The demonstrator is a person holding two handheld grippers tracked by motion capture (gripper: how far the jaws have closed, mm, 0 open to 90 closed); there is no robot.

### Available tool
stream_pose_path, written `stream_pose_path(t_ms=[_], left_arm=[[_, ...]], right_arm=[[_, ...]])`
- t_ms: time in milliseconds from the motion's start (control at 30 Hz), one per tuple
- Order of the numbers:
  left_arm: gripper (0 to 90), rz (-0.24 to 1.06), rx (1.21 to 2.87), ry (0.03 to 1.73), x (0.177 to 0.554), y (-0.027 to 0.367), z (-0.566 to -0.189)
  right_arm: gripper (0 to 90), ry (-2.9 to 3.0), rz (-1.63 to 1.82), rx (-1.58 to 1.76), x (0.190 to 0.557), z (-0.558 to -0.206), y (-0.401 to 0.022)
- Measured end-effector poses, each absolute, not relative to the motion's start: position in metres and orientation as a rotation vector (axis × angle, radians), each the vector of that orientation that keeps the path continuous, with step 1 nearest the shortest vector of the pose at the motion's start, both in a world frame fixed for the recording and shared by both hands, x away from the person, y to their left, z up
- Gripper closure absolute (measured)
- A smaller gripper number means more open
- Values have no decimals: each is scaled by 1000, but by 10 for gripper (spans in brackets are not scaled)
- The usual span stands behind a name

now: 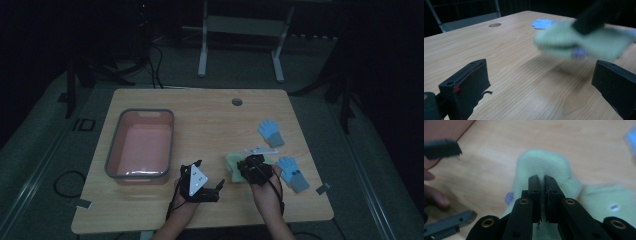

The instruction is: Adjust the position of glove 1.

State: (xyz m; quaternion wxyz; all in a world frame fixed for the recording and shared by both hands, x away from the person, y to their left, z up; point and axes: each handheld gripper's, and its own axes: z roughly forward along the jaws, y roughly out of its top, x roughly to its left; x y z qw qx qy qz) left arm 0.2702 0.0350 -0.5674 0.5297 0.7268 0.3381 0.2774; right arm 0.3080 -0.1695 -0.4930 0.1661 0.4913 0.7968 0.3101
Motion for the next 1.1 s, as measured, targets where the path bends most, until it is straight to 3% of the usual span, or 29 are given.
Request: stream_pose_path(t_ms=[300,500,767,1100], left_arm=[[14,663,1743,805,270,34,-568],[14,666,1747,800,270,34,-568],[14,661,1753,792,271,34,-567],[14,656,1752,794,271,34,-568]], right_arm=[[849,2324,774,1475,314,-536,-166],[808,2305,822,1508,315,-538,-166],[686,2331,900,1385,318,-516,-171],[683,2361,896,1154,330,-493,-208]])
